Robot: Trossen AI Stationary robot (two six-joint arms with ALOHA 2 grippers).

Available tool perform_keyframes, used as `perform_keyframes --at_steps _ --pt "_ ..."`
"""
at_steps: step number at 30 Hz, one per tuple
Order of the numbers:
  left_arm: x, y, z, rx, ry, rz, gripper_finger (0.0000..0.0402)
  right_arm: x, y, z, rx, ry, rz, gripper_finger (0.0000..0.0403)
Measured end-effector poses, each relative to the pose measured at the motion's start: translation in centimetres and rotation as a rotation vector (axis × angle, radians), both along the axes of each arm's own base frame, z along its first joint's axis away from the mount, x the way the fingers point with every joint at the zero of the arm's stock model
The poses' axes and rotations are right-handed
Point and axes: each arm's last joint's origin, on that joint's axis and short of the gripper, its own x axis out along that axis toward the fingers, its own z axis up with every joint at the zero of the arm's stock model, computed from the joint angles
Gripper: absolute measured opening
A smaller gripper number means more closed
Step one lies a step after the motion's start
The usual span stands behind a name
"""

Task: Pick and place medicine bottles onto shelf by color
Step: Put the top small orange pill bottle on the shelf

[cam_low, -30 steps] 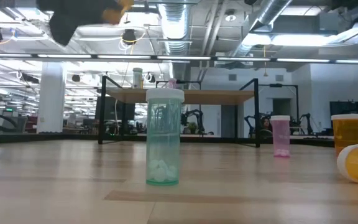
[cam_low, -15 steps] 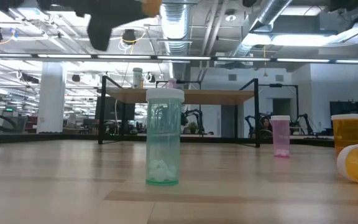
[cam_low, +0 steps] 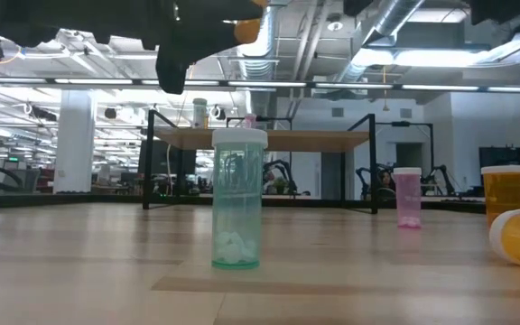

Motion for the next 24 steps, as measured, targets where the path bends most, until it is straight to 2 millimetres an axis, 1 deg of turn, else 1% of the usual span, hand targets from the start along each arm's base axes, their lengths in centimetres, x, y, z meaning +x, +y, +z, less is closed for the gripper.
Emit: perform_keyframes --at_steps 4,10,13,16,24 --pt "0.0 0.0 0.0 0.012 0.002 -0.007 0.0098 1.5 -0.3 -0.8 0.022 0.052 -0.058 0.025" --pt "0.0 -0.1 0.1 0.043 0.005 -0.009 0.0098 3.9 -1.4 -1.6 0.174 0.138 -0.103 0.025" --pt "0.1 -0.1 0.2 0.057 0.005 -0.008 0.0098 4.6 -1.9 -2.3 0.204 0.173 -0.122 0.025" --pt "0.2 -0.2 0.3 0.069 0.006 -0.015 0.0098 5.2 -1.9 -2.8 0.204 0.185 -0.124 0.025" --pt "0.2 -0.2 0.2 0.071 0.01 -0.026 0.0098 6.3 -1.0 -2.8 0.2 0.164 -0.083 0.025"
